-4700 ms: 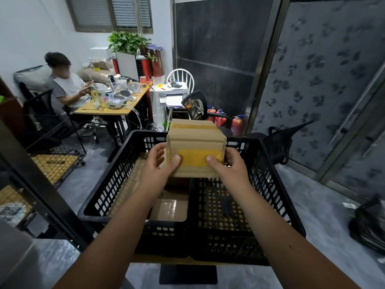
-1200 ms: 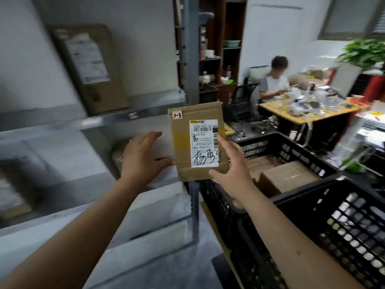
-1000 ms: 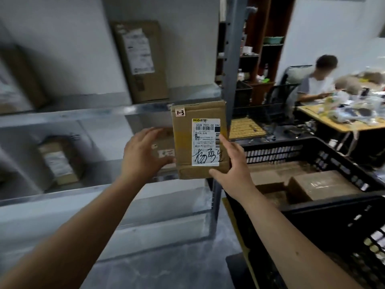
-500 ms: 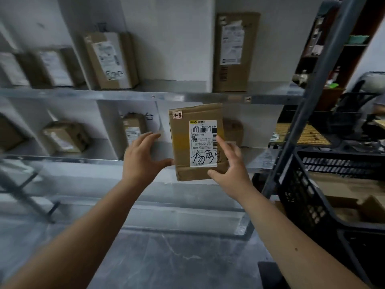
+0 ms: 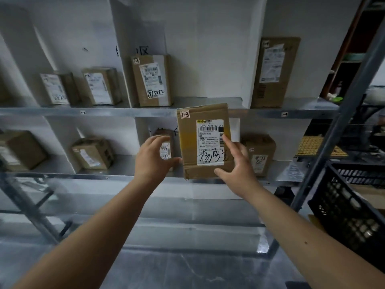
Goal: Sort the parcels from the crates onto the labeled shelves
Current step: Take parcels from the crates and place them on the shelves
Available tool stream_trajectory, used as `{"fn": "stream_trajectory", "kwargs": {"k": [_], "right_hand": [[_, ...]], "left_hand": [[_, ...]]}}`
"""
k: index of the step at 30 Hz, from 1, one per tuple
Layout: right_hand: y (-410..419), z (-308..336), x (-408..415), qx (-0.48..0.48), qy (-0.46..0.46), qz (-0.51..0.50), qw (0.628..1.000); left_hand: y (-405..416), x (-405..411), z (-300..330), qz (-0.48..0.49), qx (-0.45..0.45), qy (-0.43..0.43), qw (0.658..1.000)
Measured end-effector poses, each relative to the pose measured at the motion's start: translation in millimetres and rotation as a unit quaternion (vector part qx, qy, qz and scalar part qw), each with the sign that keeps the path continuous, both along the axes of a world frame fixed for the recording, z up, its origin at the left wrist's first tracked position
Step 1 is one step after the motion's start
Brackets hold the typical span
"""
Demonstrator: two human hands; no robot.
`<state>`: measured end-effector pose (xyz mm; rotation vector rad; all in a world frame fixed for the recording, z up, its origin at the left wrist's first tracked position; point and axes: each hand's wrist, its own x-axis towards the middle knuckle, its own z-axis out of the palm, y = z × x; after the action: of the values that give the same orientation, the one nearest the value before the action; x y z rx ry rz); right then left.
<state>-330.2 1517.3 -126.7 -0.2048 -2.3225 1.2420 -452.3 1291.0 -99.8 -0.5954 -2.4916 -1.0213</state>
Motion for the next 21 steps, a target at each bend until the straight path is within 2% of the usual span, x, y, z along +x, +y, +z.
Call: {"fn": "stream_trajectory", "kwargs": {"k": [13,21], "right_hand": [[19,68,-56,0.029,0.062,-0.036,0.997],[61,111,-125,0.088,0.103,-0.043,0.990]], "left_hand": [[24,-74,82,-0.069,0.004,0.064,0.996],[60,-133,131,-0.060,-0.018,0.117,0.991]]}}
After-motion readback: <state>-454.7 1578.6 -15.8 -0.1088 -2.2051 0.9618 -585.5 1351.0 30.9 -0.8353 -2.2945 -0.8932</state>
